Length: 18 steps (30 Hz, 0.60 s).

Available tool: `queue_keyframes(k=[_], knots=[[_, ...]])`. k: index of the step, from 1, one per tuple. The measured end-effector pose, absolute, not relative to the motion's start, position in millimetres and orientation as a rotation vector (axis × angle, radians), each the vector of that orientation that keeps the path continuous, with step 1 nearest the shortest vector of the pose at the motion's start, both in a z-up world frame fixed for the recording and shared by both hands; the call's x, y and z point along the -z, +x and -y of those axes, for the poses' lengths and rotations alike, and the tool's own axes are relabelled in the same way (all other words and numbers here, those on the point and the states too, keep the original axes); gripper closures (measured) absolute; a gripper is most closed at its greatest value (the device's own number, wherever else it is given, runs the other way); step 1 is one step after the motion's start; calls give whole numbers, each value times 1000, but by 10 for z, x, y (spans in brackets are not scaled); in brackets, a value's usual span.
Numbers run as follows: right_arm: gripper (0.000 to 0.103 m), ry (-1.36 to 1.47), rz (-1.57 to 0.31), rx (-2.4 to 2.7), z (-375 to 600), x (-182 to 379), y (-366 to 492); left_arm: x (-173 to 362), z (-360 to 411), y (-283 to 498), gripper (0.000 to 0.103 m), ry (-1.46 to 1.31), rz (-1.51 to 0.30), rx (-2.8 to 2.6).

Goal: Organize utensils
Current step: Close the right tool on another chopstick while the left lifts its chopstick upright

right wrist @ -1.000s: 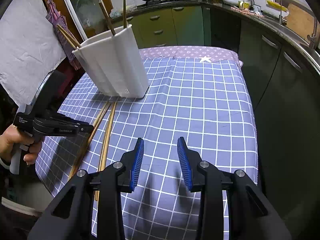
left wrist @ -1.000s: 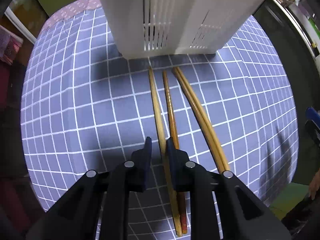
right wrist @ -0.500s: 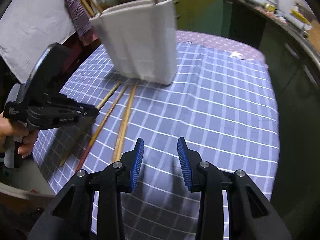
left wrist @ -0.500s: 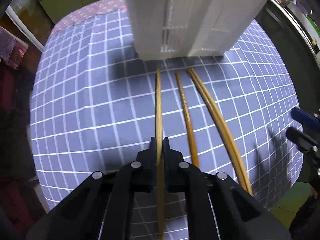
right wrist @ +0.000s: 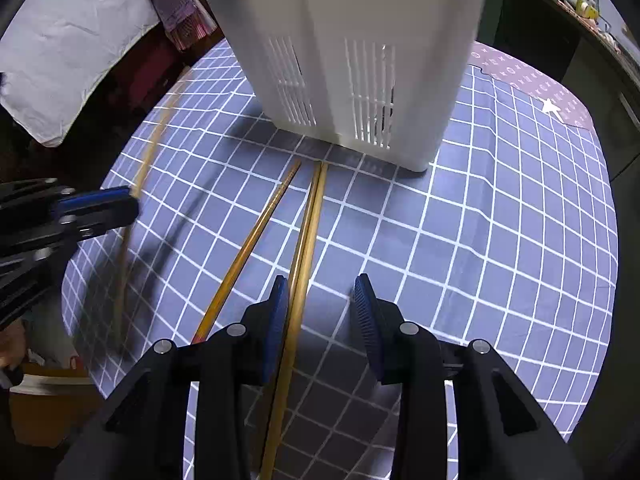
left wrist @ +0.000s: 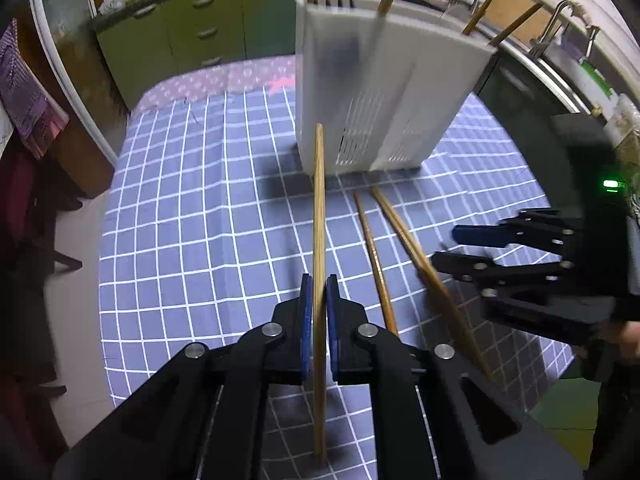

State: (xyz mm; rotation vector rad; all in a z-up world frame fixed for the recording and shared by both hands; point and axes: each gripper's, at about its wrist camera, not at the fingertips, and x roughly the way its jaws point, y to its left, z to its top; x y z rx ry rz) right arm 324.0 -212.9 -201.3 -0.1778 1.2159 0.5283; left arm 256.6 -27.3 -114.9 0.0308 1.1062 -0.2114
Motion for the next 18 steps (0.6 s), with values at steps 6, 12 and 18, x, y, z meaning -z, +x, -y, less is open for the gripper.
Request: queue_keyframes(k=[6,12,18], knots=[[68,-205,-1229,-499,2054,2081,3289,1015,306,2481,96,35,-1043,229],[68,-225,-1240,-492,1946,2142,3317,992,295,2427,96,37,-1035,237],[68,-267,-1226,-419,2010,2109,3347,1000,291,2405,96,38,-1041,243]])
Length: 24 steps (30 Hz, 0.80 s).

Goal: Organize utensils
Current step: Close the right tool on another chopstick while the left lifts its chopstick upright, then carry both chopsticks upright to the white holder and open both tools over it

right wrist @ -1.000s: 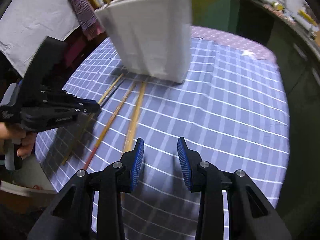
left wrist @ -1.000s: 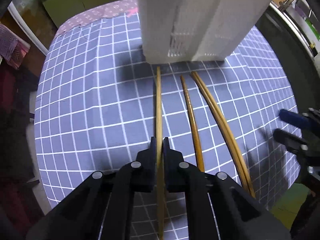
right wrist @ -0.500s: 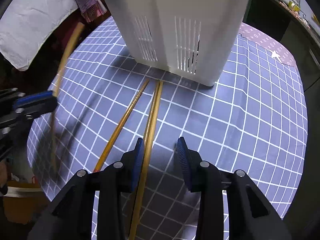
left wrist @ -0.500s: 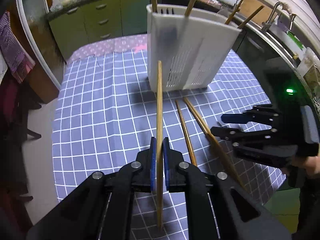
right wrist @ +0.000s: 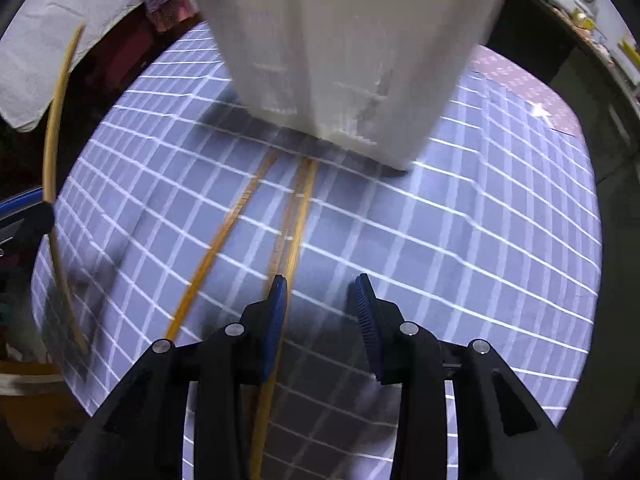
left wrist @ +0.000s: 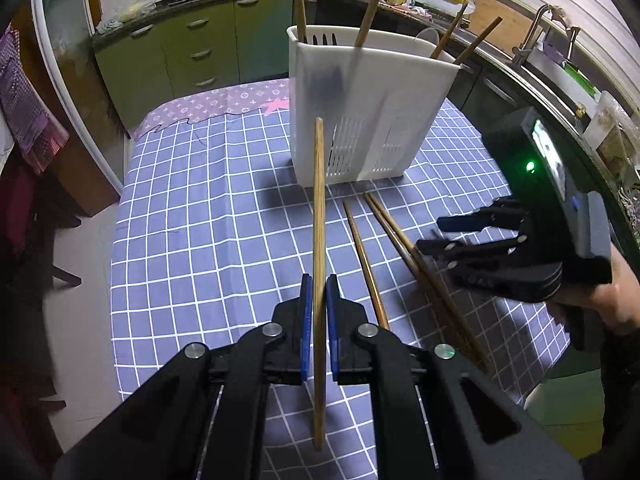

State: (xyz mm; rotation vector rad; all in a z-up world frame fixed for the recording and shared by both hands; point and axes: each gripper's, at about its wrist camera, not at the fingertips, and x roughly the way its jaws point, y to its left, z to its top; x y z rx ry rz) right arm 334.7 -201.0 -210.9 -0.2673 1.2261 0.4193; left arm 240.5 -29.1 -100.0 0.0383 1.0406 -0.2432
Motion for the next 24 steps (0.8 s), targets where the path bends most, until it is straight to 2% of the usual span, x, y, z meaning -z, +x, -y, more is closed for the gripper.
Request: queue_keyframes(k=[11,16,19,24], knots=[[70,-293,-1255,-436,1822,2180,3409,1020,265,2401,96,35,-1042,249],[89,-289,-1264,-455,1709,2241,3415,1023,242,2401,96,31,-1039,250],[94,-289,-1268,-459,1685,2256,3416,1021,241,2395,96,32,-1037,252],[96,-232,-1252,-474,1753,2194,3396,984,248,2372,96,37,-1020,260]])
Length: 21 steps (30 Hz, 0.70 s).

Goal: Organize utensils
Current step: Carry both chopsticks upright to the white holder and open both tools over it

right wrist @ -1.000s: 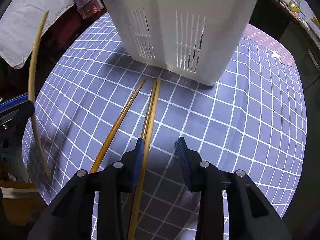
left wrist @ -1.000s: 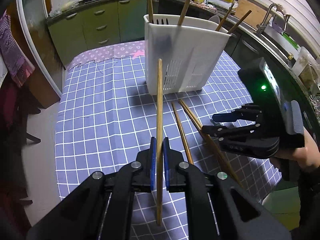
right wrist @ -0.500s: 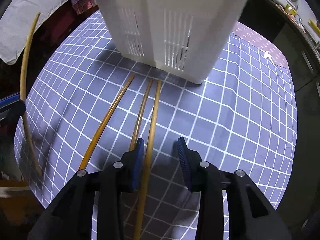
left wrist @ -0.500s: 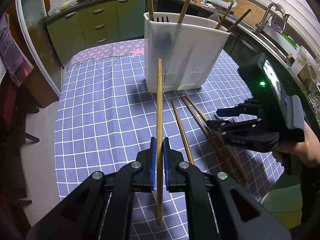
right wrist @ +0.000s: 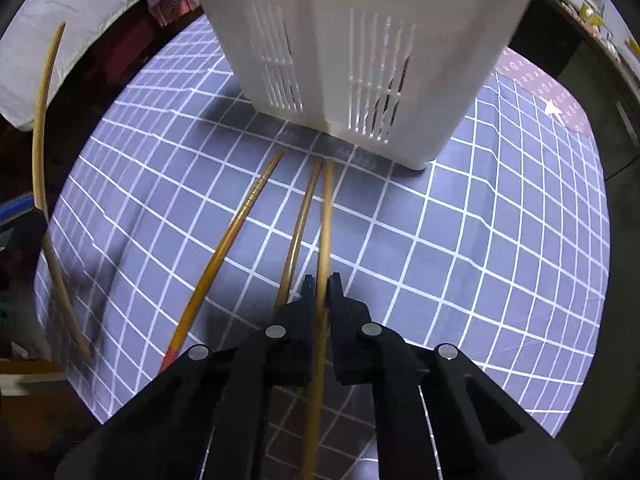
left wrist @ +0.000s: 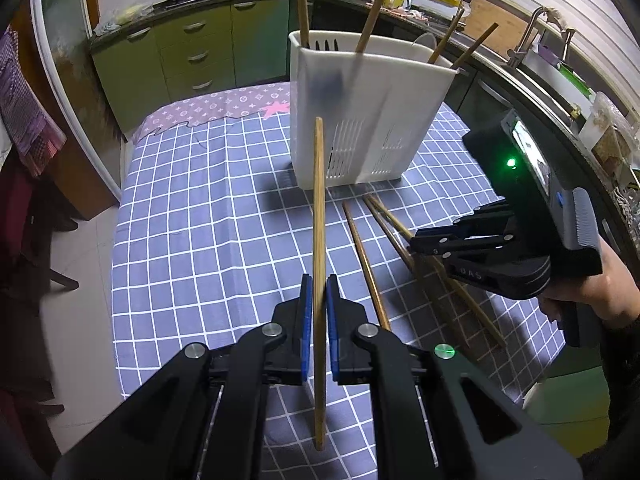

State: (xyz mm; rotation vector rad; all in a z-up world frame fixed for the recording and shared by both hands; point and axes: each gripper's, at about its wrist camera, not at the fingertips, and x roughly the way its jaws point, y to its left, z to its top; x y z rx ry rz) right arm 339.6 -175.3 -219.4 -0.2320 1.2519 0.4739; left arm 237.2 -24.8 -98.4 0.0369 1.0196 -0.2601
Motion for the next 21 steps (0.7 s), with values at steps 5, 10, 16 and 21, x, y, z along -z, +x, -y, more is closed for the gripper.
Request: queue_keyframes(k=[5,10,16,21], knots=[[96,-190,-1177,-489,1849,1909,3296,933,245,2345,96,42,-1006,263],[96,-149,-1075,-504,2026,1539,3103,840,228,2289,96,45,-974,265],[96,-99,-958,-493,2353,1180,2802,741,196,2215,96,48,-943,262],[96,-62,-876,-476,2662,942,2573,666,168,2155,96,47,-924,260]])
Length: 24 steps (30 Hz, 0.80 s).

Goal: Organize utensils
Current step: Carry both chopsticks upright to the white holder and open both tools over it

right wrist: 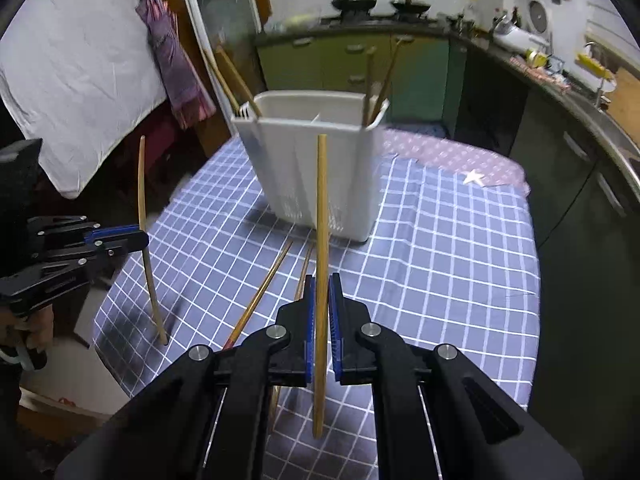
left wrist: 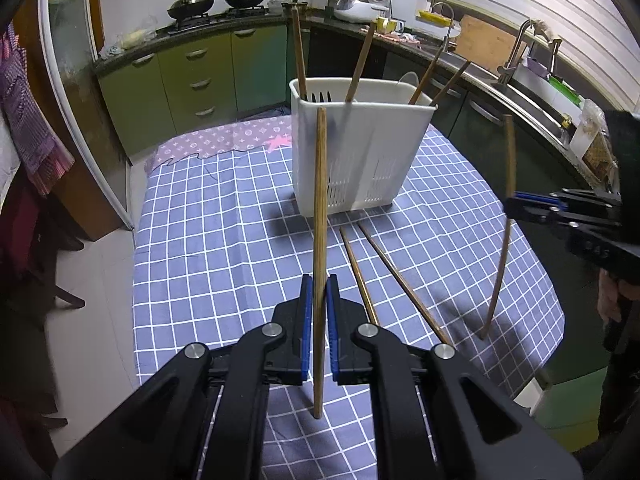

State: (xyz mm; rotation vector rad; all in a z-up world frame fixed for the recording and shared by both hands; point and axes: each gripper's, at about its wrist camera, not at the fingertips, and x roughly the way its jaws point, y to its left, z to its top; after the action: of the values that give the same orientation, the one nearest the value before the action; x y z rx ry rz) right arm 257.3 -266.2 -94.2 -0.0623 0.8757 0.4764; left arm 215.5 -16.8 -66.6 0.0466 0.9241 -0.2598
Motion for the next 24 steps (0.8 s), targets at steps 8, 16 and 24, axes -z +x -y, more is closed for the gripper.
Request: queue_keyframes(k=[8,16,24], knots=[[96,-34,-844,-474,2892,839,2360,578,156,2068,96,55,-889,254],[96,-50,-819,-490,2891,787,2148,561,193,2019,96,76,-874,260],[96,-49,-814,-489,2922,751,2078,540,162,1990,96,72,-869,259]])
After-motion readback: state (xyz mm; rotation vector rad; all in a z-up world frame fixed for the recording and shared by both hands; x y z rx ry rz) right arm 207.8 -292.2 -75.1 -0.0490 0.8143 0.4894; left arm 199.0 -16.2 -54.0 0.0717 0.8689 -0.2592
